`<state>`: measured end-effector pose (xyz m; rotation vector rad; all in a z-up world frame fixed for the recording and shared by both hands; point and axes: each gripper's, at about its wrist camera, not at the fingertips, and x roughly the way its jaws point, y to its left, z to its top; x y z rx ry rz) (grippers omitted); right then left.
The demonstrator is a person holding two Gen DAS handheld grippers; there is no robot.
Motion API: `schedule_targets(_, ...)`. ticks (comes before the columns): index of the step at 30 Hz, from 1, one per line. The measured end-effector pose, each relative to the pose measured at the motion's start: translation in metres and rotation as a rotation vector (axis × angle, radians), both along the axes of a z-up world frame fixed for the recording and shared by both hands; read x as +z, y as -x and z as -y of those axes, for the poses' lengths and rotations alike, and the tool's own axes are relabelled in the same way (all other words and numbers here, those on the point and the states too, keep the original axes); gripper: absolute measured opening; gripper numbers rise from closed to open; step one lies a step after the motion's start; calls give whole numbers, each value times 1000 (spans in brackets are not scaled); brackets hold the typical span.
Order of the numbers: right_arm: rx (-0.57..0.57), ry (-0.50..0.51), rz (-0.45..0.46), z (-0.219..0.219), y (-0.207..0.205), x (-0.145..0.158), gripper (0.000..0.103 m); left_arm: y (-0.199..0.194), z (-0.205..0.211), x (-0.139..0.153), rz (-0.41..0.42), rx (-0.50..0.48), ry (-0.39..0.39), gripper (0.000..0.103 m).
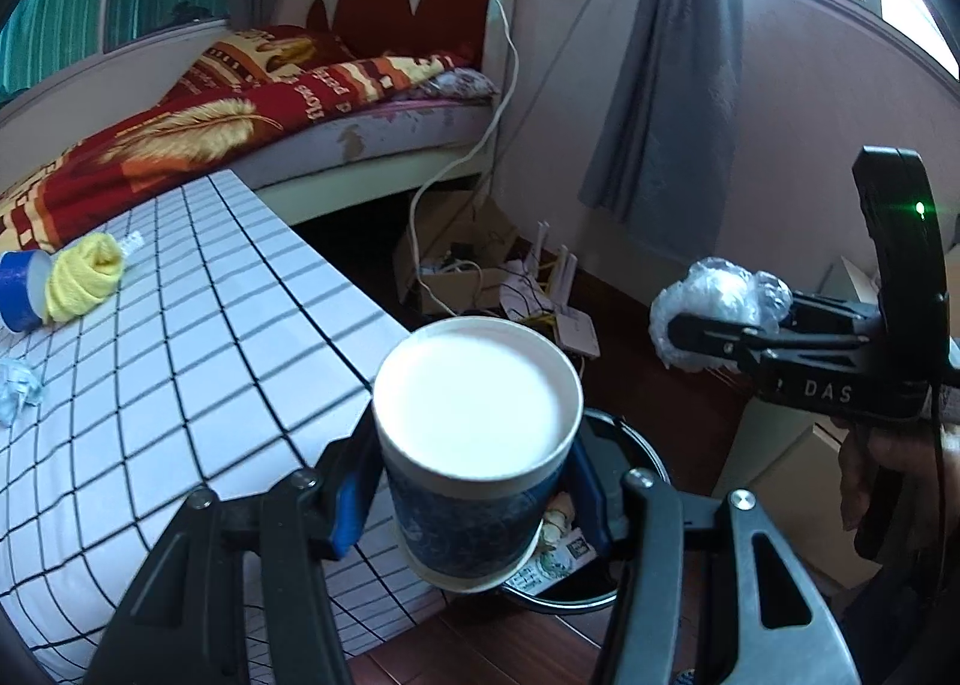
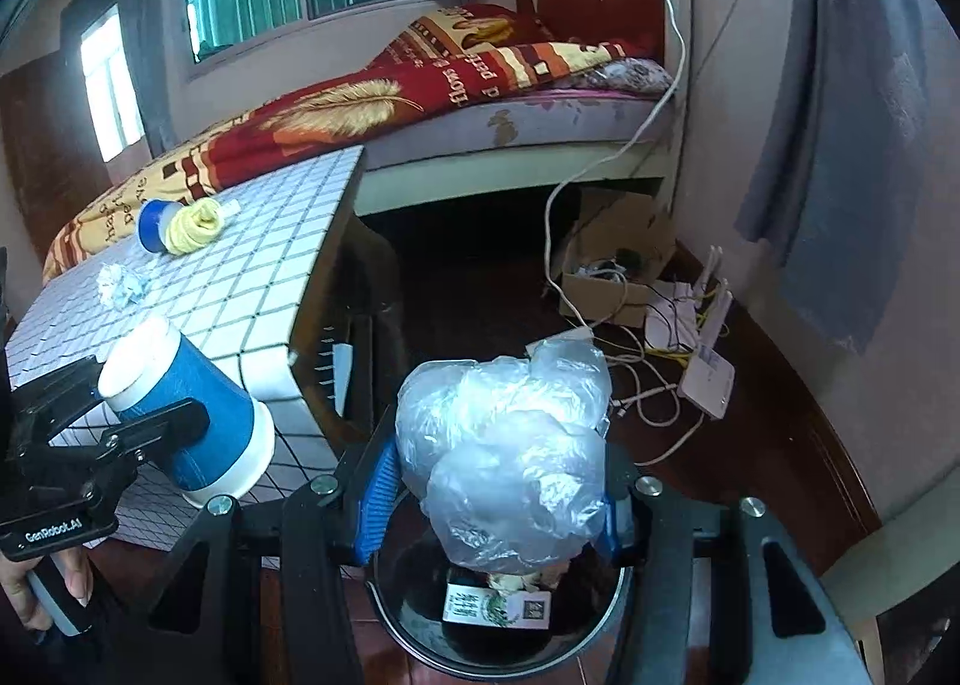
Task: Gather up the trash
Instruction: 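Carry paper cup and plastic bag over the bin and open both tools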
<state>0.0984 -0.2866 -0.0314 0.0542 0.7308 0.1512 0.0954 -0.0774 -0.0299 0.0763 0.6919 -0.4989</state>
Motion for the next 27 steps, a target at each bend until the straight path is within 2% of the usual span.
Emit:
schedule_targets(9,-8,45,-40,11,5,-23,55,6,21,-27,-80,-51,-1,57)
schedule_targets(18,37,114,-101,16,13,-59,55,3,40,-59,-161,-85,-10,57)
schedule_targets(20,41,115,-116,18,14,-67,55,0,45,-68,-201,-91,-17,57)
schedule_targets(24,77,181,-137,10,14,-81,55,-2,51,-77,-228,-99,-30,57)
schedule_targets(27,110,187,-178,8,11,-102,55,-6,56,-85,-256,-109,-35,57)
